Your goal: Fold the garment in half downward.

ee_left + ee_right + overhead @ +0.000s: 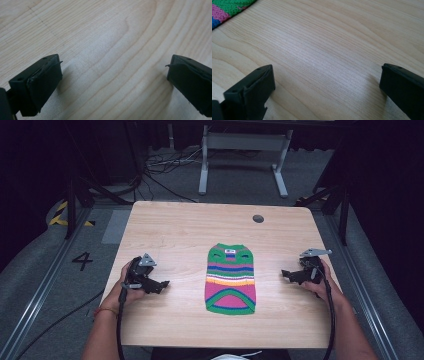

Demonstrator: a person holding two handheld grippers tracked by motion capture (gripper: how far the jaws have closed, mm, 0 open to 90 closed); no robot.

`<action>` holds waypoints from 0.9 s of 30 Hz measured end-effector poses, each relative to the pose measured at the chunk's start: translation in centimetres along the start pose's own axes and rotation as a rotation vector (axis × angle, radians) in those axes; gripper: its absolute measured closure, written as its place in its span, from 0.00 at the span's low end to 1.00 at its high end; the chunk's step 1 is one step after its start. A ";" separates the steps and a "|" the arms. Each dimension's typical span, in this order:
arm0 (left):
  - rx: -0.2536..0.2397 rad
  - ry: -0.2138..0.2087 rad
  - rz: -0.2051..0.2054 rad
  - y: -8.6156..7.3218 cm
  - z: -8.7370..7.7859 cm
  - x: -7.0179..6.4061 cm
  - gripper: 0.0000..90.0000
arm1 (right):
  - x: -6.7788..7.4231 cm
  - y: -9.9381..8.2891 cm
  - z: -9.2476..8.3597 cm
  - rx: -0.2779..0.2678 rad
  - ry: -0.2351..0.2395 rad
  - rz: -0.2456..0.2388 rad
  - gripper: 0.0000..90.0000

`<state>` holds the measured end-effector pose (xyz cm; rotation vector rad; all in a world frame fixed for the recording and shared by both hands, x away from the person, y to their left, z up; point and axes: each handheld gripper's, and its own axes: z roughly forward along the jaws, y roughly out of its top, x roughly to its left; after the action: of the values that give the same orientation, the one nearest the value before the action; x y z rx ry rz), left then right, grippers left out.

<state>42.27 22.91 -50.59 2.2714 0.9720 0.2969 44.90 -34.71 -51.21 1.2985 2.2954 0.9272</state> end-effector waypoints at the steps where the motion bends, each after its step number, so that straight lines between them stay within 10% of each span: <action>1: -0.002 0.008 -0.011 0.1 0.1 -0.1 0.00 | 0.0 0.0 0.0 0.000 0.000 0.000 0.00; 27: 0.000 0.017 -0.018 0.1 0.1 -0.3 0.00 | 0.0 0.1 0.2 -0.001 0.010 -0.008 0.00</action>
<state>42.19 22.63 -50.59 2.2621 1.0010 0.3086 45.10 -34.64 -51.23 1.2860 2.3057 0.9339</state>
